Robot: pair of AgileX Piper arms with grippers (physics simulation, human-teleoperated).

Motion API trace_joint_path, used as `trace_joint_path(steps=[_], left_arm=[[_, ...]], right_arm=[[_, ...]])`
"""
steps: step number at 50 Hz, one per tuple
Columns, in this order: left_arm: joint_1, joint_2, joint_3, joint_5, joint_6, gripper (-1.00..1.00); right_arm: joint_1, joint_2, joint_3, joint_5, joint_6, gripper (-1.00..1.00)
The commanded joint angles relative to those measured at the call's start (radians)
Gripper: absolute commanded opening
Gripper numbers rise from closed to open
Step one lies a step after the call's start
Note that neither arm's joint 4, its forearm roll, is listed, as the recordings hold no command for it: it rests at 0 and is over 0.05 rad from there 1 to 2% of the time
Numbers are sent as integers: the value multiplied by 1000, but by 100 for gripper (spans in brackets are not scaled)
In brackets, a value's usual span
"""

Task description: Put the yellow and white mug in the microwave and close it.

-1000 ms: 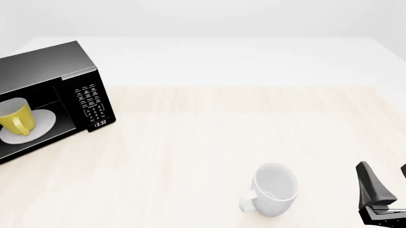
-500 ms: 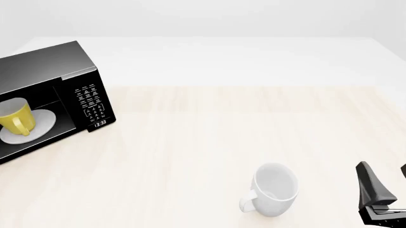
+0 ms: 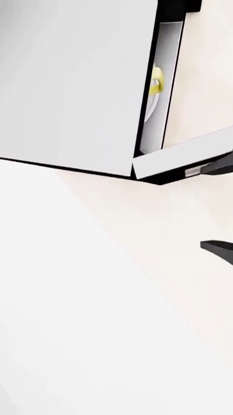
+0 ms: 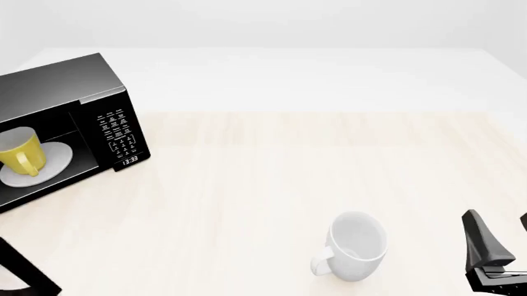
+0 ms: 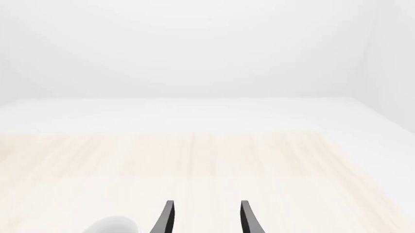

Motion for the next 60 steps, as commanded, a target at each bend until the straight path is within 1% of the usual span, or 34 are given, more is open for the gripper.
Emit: trace_joint_path(steps=[1, 12, 16, 35, 60], left_arm=[[16, 133, 30, -17, -9, 100], [3, 155, 33, -30, -12, 100], [-25, 166, 33, -31, -22, 100], [-70, 187, 23, -43, -36, 100], [-159, 190, -10, -46, -76, 100]], right_arm=[[0, 0, 0, 0, 0, 100], [0, 0, 0, 0, 0, 100], [0, 0, 0, 0, 0, 100], [0, 0, 0, 0, 0, 100], [0, 0, 0, 0, 0, 100]])
